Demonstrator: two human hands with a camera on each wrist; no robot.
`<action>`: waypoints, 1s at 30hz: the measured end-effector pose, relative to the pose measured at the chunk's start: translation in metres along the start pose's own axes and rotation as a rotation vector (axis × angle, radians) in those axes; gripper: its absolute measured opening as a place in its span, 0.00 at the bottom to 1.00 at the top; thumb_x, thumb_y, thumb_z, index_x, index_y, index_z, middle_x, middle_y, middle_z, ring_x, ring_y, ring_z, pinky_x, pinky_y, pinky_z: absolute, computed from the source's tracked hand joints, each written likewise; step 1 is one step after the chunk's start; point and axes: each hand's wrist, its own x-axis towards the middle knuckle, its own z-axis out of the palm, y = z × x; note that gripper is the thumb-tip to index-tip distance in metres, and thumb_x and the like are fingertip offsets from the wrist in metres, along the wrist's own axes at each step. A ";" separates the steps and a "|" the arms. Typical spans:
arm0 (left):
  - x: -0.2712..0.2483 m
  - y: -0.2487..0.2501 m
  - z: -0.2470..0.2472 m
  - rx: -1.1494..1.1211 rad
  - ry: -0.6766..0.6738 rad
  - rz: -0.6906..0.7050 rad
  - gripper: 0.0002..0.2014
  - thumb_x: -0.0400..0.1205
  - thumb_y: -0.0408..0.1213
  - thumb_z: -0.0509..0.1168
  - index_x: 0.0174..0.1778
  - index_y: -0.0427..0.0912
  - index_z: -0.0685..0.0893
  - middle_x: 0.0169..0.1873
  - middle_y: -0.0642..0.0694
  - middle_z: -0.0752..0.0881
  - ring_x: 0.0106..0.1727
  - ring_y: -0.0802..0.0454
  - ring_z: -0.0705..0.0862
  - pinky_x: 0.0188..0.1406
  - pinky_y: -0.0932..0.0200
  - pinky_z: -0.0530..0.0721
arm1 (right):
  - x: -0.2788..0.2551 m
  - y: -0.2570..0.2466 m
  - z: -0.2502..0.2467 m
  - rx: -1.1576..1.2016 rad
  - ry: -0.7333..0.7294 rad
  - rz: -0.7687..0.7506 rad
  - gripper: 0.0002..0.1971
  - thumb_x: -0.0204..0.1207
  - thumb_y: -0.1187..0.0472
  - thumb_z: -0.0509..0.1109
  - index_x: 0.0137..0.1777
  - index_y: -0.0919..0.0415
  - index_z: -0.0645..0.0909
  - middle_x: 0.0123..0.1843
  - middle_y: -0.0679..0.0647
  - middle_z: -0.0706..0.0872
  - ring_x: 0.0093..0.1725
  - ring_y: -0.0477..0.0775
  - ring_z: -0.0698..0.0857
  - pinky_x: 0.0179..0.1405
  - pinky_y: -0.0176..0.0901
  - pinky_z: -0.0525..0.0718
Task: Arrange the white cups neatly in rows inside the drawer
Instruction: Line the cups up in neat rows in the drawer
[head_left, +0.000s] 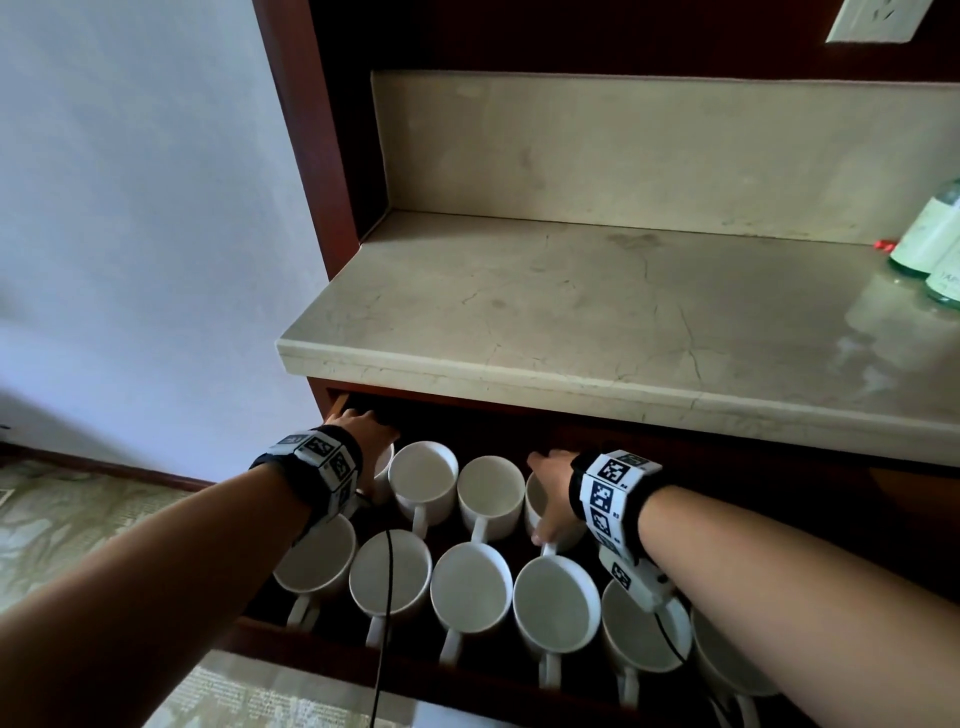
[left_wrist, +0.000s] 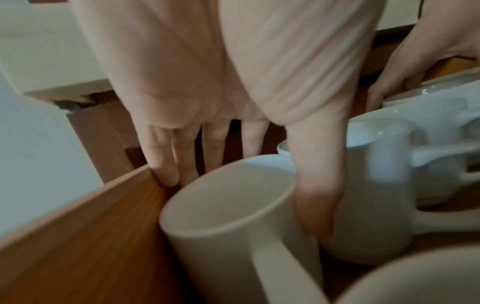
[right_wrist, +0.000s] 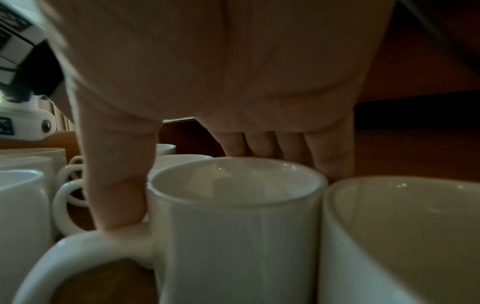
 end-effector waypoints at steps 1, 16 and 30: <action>-0.001 0.000 0.000 -0.010 -0.011 0.003 0.50 0.58 0.56 0.78 0.76 0.54 0.63 0.76 0.48 0.68 0.77 0.42 0.67 0.78 0.39 0.62 | 0.001 0.000 0.000 0.004 0.006 0.002 0.49 0.57 0.40 0.81 0.77 0.55 0.62 0.73 0.57 0.74 0.69 0.60 0.79 0.62 0.51 0.81; -0.028 0.045 -0.050 -0.080 0.043 0.104 0.34 0.73 0.58 0.67 0.76 0.57 0.66 0.72 0.50 0.75 0.74 0.44 0.72 0.71 0.43 0.70 | -0.034 0.072 -0.003 0.125 0.043 0.027 0.53 0.61 0.38 0.79 0.81 0.56 0.57 0.79 0.56 0.69 0.76 0.57 0.72 0.72 0.48 0.73; -0.006 0.185 -0.075 -0.209 0.005 0.417 0.43 0.72 0.56 0.71 0.81 0.56 0.58 0.79 0.44 0.67 0.77 0.42 0.70 0.75 0.47 0.71 | -0.050 0.082 0.015 0.115 -0.051 0.117 0.39 0.69 0.44 0.77 0.74 0.62 0.66 0.69 0.58 0.80 0.67 0.60 0.79 0.62 0.51 0.81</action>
